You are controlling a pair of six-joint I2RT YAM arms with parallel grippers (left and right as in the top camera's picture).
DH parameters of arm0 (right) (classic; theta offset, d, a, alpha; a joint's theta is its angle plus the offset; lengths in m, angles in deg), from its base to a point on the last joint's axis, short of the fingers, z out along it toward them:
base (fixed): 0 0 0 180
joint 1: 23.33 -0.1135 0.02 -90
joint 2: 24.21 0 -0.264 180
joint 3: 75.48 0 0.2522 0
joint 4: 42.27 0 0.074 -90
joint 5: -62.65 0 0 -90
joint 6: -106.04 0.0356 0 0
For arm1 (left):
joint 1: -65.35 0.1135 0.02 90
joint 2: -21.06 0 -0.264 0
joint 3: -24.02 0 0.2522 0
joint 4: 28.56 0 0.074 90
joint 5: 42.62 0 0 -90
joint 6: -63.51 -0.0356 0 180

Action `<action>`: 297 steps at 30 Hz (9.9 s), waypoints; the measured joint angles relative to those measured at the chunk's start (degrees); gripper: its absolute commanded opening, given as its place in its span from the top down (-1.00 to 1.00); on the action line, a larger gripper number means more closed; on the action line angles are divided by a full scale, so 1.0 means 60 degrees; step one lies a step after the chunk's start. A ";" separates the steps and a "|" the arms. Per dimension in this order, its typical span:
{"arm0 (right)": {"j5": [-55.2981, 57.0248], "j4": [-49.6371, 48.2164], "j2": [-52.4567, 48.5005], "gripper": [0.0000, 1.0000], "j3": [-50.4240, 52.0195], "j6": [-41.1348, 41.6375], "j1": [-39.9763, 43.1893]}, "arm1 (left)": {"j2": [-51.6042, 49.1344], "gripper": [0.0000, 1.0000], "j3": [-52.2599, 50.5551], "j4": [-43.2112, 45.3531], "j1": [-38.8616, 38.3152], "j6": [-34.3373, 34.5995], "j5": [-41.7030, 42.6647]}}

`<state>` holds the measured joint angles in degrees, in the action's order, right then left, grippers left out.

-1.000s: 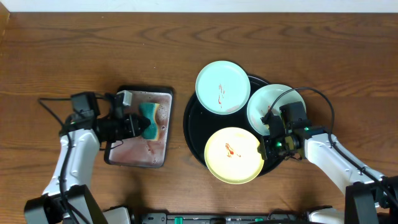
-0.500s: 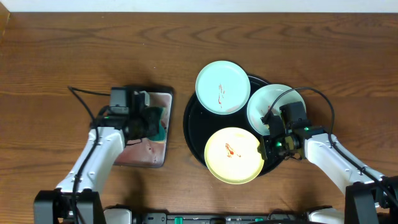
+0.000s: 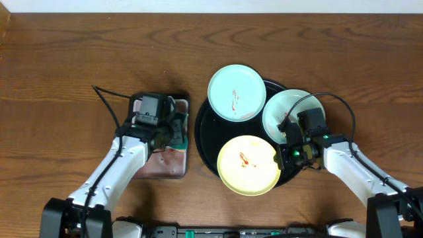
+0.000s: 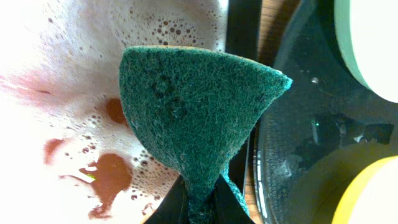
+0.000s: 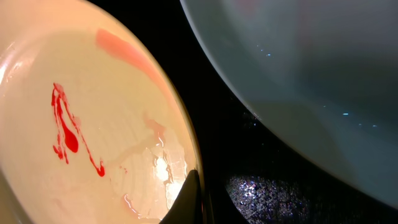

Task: Clean dirty plates on tray and stack at the side
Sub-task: 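Dip the sponge in the basin water with the left gripper, then scrub the yellow plate with the sponge while right gripper holds it, then return the sponge to the basin with the left gripper, then lift the yellow plate with the right gripper and place it right of tray, then move the right gripper to grip the rim of the right green plate, then scrub the green plate with the sponge in the left gripper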

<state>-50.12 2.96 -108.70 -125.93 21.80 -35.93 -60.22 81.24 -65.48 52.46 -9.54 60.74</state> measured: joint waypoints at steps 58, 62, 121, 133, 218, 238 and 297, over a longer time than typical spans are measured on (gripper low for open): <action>-0.0131 -0.0047 -0.0022 0.98 -0.0004 0.0015 -0.0033 | -0.3763 0.86 0.3905 -0.2499 -0.4670 0.2743 0.0568; -0.0080 -0.0007 -0.0022 0.98 -0.0004 0.0018 -0.0033 | -0.3417 0.85 0.3894 -0.2153 -0.4874 0.2747 0.0532; 0.2167 -0.0193 0.1490 0.97 -0.1129 0.0004 -0.0565 | -0.0047 0.78 0.1322 -0.1898 0.1523 -0.1016 0.0062; 0.7559 -0.0321 0.2433 0.98 -0.1483 -0.0597 -0.2543 | -0.0940 0.79 0.1253 -0.1526 0.1523 -0.1158 -0.0051; -0.0408 -0.1494 -0.0036 -0.01 -0.1872 0.0120 0.5246 | -0.1333 0.79 0.1249 -0.1479 0.1523 -0.1158 -0.0073; 0.1184 -0.1872 -0.1377 0.97 -0.1880 -0.0379 0.3388 | -0.1333 0.80 0.1249 -0.1475 0.1523 -0.1158 -0.0073; 0.1104 -0.0087 0.0142 0.97 -0.0240 0.0991 0.0200 | -0.3060 0.85 0.1982 0.0699 -0.5697 0.2215 -0.0306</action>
<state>-43.50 2.43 -107.85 -127.37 27.74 -34.73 -78.58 93.13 -61.28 18.28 3.75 58.91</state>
